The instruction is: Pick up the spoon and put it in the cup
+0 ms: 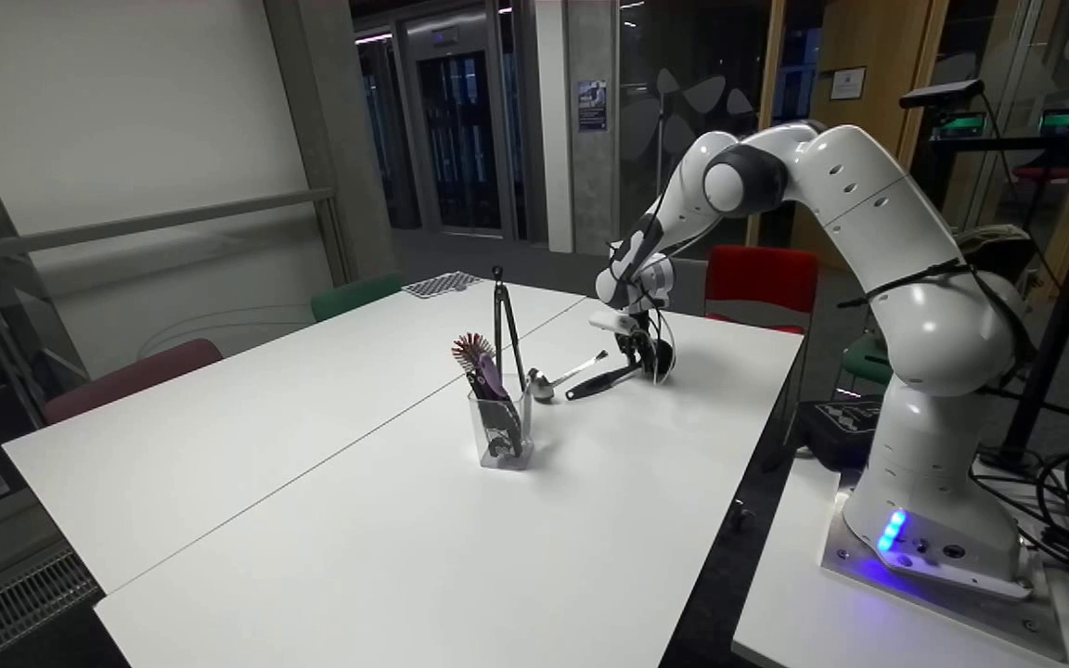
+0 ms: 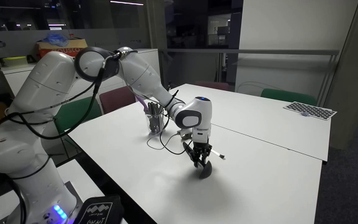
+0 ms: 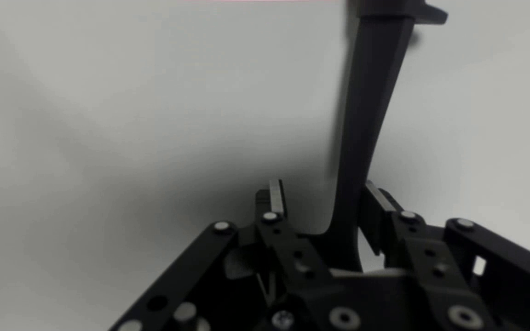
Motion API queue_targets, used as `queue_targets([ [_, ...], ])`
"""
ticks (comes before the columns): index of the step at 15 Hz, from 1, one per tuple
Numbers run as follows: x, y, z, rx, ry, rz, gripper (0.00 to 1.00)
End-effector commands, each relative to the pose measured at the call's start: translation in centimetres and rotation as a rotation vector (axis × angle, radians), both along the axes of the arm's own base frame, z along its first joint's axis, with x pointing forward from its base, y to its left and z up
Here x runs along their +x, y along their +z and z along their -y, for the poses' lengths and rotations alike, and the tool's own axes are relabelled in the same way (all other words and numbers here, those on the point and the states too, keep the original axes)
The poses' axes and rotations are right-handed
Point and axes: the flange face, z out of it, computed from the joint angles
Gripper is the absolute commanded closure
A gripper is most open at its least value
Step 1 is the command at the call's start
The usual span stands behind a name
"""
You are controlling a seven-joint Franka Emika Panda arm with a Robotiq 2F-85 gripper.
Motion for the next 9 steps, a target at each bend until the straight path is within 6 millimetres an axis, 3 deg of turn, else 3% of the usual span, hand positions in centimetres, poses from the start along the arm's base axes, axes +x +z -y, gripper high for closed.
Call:
queue_targets([
  [1,0.24,0.66,0.73,0.015,0.019,0.002,0.21],
  [4,0.27,0.82,0.77,0.013,0.020,0.001,0.01],
  [7,0.33,0.94,0.82,0.012,0.022,0.002,0.00],
  [8,0.36,0.97,0.83,0.012,0.023,0.003,0.25],
  [9,0.40,1.01,0.81,0.011,0.026,0.005,0.25],
])
